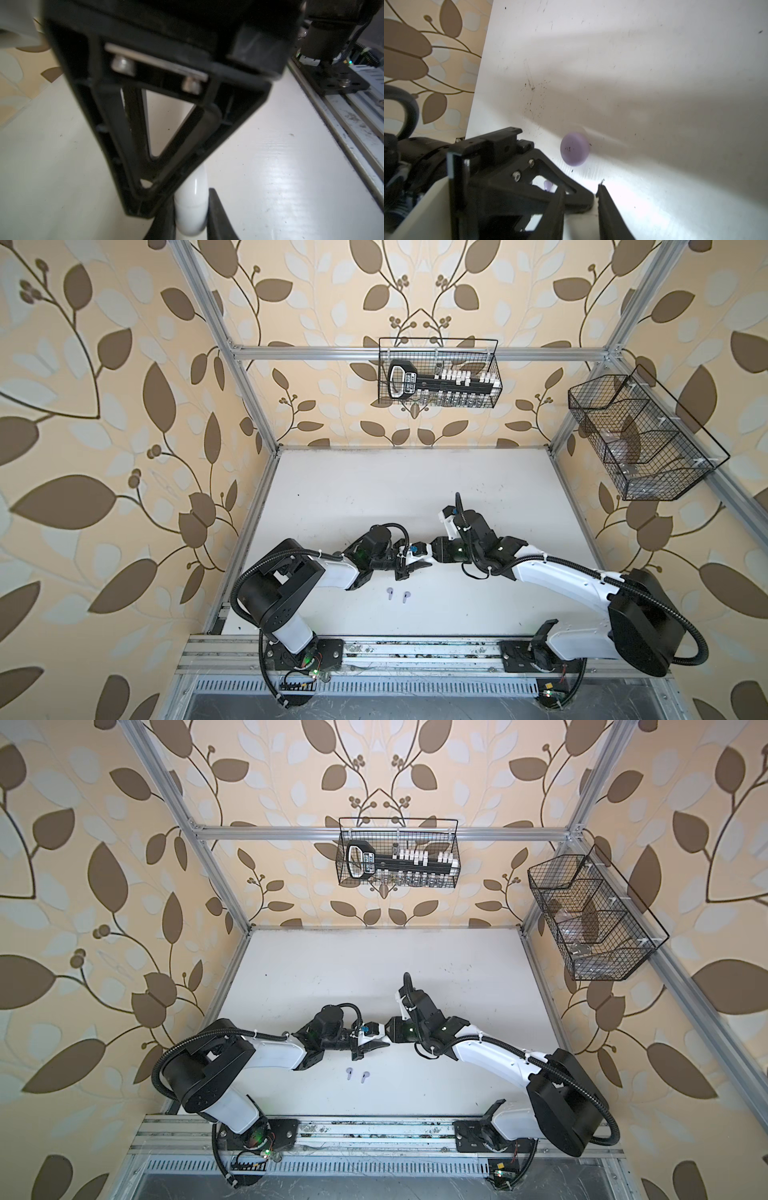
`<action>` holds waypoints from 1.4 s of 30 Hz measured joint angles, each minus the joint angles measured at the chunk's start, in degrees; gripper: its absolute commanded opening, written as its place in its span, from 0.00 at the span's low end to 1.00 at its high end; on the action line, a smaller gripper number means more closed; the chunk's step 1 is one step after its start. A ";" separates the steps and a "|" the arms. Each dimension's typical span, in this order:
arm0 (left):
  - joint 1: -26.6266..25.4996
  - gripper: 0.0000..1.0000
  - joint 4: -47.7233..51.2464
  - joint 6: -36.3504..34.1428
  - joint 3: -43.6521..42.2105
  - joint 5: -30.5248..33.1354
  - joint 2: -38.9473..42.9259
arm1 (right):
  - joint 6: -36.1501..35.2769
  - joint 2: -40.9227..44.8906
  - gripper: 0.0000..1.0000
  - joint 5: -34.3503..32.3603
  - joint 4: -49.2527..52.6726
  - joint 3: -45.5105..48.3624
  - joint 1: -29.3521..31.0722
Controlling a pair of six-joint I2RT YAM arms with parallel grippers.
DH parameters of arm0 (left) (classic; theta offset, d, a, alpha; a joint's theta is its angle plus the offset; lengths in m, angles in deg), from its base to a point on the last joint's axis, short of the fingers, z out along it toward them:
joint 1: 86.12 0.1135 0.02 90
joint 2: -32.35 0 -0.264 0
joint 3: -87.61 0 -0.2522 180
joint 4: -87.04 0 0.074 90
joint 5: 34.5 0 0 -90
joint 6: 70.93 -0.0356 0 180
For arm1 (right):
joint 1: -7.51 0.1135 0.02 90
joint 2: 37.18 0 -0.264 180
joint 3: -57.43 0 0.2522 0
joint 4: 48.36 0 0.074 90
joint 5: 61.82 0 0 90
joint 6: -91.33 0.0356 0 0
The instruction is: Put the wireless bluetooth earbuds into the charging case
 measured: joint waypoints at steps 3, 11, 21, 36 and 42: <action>-0.13 0.00 0.98 0.33 -0.24 0.09 0.00 | 0.85 1.31 0.29 -0.52 -0.94 1.03 2.23; -0.28 0.00 -0.17 2.14 -0.22 0.48 0.00 | 2.54 5.46 0.29 -1.27 -1.73 3.13 2.54; -0.24 0.00 0.15 5.03 2.29 0.59 0.00 | 2.23 18.49 0.32 -5.77 2.80 5.79 -4.42; 2.38 0.00 34.88 8.04 24.96 3.45 0.59 | -4.15 34.77 0.34 -5.55 12.70 12.39 -19.61; 2.36 0.00 49.07 11.85 38.56 4.07 -4.87 | -6.51 38.53 0.34 -6.23 16.44 12.55 -23.08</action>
